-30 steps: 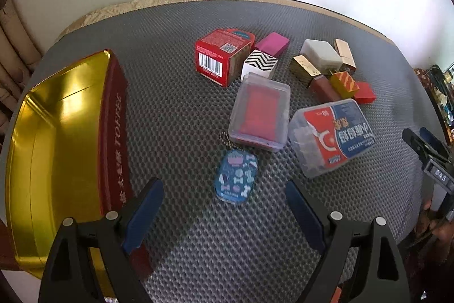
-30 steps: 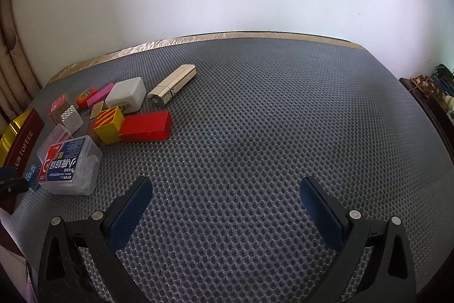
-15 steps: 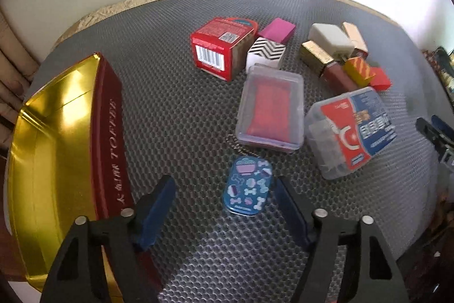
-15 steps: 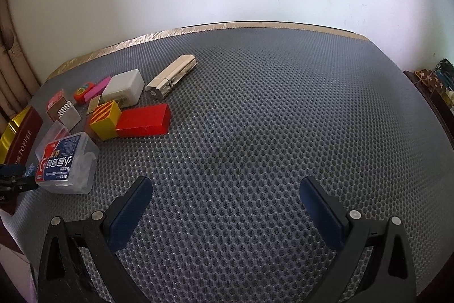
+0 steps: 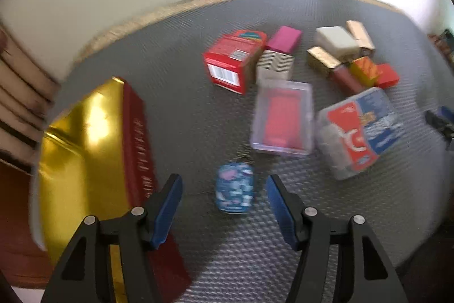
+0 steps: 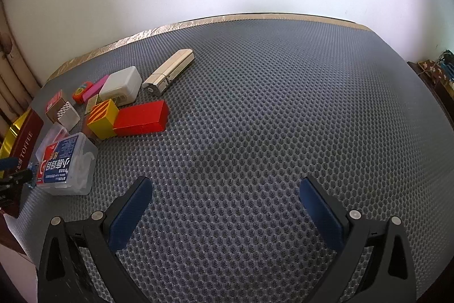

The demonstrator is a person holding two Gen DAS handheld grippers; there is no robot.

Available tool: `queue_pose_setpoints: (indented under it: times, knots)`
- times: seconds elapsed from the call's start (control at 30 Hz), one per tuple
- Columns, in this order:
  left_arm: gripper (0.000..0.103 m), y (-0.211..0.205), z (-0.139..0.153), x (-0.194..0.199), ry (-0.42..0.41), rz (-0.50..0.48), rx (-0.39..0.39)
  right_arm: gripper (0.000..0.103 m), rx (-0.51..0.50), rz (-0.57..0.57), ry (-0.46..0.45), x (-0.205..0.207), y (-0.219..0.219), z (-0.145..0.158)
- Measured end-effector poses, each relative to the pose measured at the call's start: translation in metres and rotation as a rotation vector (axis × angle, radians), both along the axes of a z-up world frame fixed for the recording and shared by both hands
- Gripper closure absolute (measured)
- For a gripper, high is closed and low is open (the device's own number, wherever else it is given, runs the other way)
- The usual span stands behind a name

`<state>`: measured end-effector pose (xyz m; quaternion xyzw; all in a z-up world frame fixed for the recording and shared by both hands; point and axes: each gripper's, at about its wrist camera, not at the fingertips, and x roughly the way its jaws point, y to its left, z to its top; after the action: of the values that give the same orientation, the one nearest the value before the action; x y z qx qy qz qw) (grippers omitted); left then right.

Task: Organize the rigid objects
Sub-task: 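Move both tools over the table toward the cluster of small items, then close the left tool on the blue cartoon keychain tag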

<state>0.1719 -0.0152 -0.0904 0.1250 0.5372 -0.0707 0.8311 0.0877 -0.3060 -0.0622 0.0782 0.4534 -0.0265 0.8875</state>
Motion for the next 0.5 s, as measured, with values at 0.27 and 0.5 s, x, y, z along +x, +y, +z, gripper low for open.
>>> queue_pose_setpoints:
  times: [0.27,0.5]
  knots:
    - [0.04,0.013,-0.009,0.013,0.08,0.02,-0.115,0.0,0.015,-0.004,0.002,0.001,-0.002,-0.002]
    - [0.04,0.005,-0.012,0.017,0.078,-0.041,-0.09,0.0,0.031,-0.006,0.01,-0.001,-0.008,-0.002]
